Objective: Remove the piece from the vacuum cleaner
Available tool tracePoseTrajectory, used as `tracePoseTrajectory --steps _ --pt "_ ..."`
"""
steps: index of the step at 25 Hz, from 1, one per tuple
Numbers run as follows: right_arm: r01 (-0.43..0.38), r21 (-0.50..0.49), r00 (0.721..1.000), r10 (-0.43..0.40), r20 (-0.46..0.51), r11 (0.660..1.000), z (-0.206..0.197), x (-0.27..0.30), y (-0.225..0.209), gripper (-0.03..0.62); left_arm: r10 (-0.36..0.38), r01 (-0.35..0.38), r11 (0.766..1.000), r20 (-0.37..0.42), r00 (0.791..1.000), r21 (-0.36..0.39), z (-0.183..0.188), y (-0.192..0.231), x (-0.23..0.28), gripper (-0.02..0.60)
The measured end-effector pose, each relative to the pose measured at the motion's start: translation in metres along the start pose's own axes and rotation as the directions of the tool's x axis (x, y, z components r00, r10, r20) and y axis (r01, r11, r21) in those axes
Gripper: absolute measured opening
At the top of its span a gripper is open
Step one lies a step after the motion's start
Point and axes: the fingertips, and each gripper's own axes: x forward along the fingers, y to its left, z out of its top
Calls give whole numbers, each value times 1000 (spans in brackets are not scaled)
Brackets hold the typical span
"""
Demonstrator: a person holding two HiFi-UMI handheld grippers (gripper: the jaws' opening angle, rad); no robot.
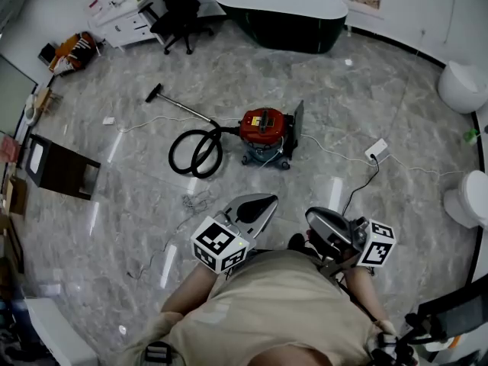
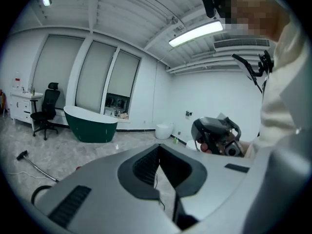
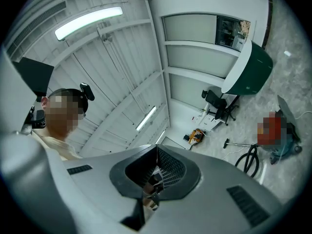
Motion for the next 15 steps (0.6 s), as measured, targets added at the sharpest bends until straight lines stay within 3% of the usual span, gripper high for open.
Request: tracePoseTrajectory --steps 8,15 --pt "-18 11 999 18 -40 1000 31 -22 -27 2 60 -56 997 -85 995 45 5 -3 43 3" --pt "54 -10 998 -54 21 998 55 -40 -53 2 0 9 996 -103 995 92 8 8 83 3"
